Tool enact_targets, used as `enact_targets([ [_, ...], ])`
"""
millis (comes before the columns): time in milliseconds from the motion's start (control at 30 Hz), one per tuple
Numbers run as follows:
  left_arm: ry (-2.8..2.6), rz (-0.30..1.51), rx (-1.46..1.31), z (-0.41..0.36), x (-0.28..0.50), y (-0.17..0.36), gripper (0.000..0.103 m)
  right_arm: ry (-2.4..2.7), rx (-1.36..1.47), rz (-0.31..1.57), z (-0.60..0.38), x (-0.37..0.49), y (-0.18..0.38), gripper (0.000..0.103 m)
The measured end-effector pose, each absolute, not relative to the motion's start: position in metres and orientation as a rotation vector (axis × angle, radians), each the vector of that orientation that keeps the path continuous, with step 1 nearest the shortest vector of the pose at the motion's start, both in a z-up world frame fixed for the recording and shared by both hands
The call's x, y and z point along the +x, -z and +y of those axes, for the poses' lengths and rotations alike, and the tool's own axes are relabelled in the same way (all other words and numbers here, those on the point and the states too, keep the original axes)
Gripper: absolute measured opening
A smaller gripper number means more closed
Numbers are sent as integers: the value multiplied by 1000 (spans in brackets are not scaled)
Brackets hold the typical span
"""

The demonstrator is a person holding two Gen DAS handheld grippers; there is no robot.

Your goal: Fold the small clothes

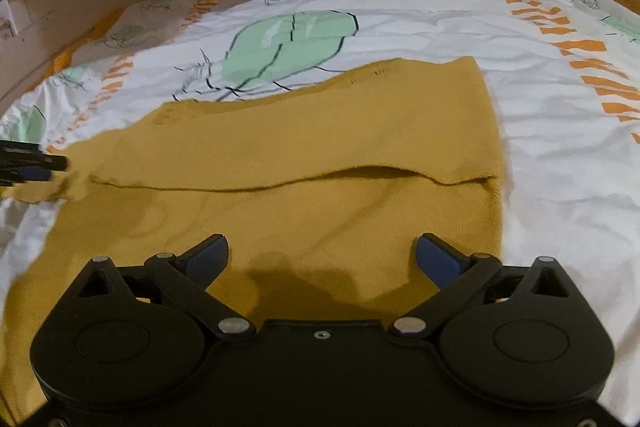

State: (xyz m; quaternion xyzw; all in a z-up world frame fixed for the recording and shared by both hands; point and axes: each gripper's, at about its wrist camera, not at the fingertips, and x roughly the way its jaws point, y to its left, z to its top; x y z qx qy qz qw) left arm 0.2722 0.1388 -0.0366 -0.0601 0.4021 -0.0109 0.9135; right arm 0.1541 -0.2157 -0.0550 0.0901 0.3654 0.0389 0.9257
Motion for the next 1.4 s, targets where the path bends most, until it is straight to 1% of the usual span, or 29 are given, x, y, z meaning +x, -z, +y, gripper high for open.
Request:
enact_targets([
  [167, -21, 820, -145, 170, 258, 29, 53, -65, 139, 755, -212, 154, 62, 102],
  [567, -147, 802, -186, 250, 236, 19, 54, -53, 71, 730, -203, 149, 68, 103],
  [867, -219, 786, -345, 309, 236, 23, 54, -47, 60, 731, -201, 149, 67, 103],
  [1100, -269, 760, -365, 344, 240, 19, 54, -28, 71, 791, -196, 157, 55, 103],
  [1233, -308, 751, -355, 365, 241, 21, 54, -68, 140, 784, -187, 158, 42, 103],
  [1400, -360, 751, -329, 386, 240, 26, 54, -144, 135, 759, -158, 162, 29, 103],
])
